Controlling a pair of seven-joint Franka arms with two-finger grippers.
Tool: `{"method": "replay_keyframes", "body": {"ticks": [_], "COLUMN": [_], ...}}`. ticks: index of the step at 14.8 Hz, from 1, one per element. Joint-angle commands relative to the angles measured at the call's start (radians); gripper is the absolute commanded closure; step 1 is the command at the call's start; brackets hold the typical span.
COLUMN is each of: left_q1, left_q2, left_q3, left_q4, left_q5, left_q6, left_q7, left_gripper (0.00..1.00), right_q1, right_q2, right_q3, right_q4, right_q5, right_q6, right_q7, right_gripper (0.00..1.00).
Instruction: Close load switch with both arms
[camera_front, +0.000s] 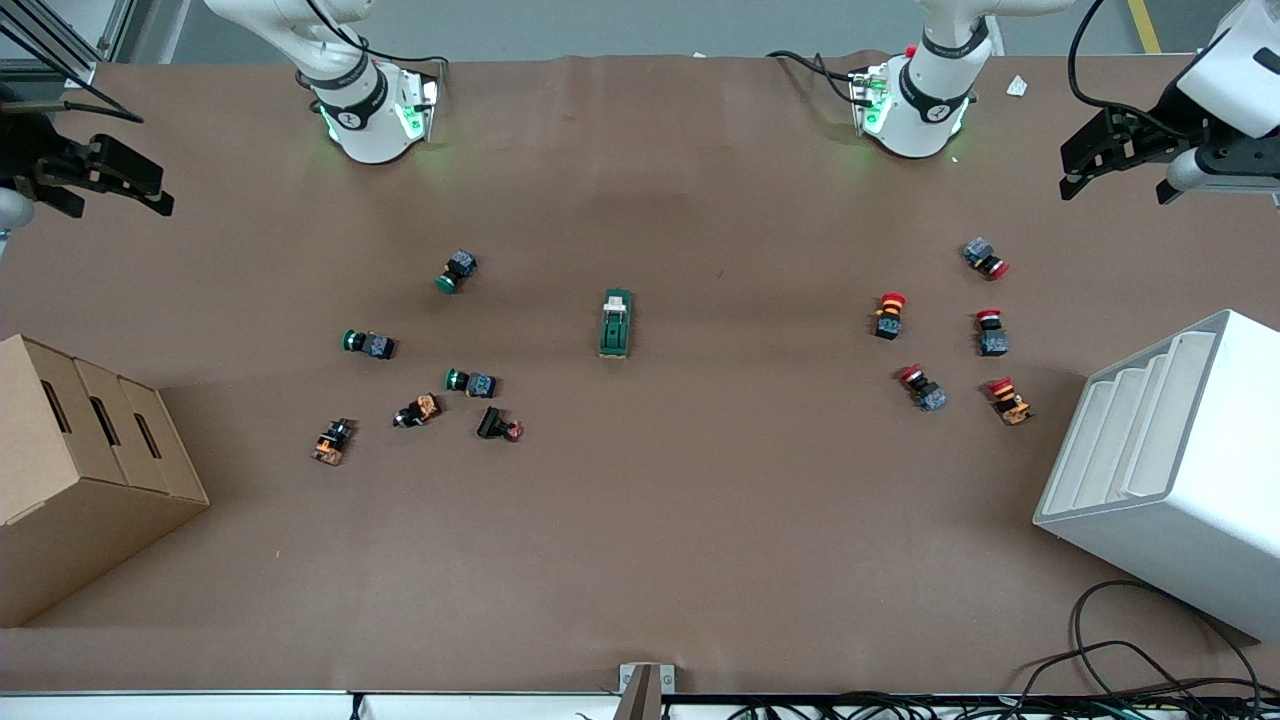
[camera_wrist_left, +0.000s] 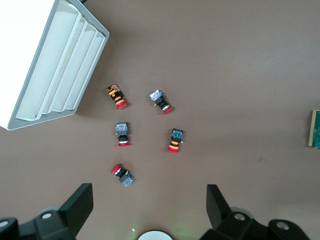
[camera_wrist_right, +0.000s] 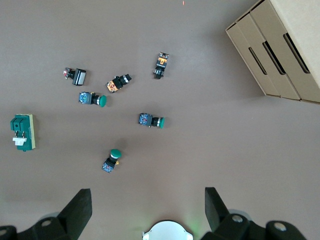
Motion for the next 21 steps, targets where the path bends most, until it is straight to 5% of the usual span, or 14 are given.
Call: {"method": "replay_keyframes", "body": {"ticks": [1,7,14,16,21], "left_q1": [-0.004,-0.055,-0.075,-0.133,-0.392], "left_q2": [0.015,0.133,0.248,0.268,0.398], "left_q3": [-0.006,-0.047,-0.314,-0.357,-0.360], "left_q4": [0.023,0.101,0.087,0.052,0.003], "left_q5": [0.011,0.001,0.010,0.014,0.267], "left_q6": [-0.013,0.002,0.178,0.261,0.459], "left_q7": [-0.006,-0.029,-0.415,-0.565,-0.955], "left_gripper": [0.00,0.00,0.00,0.00,0.00], "right_q1": [0.009,0.009,0.009,0.007,0.004], "right_q2": [-0.012,-0.012,-0.012,-0.006,0.025], "right_q3": [-0.007,-0.007,-0.007,-0.007,-0.007], "right_q4": [-0.008,-0.008,-0.001,0.004,0.001], "right_q5": [0.004,0.004,0.004,0.003,0.006], "right_q6": [-0.006,-0.006,-0.021,-0.021,-0.021], "right_q7": [-0.002,-0.003,0.007,0.007,-0.003], "right_gripper": [0.00,0.00,0.00,0.00,0.00]}}
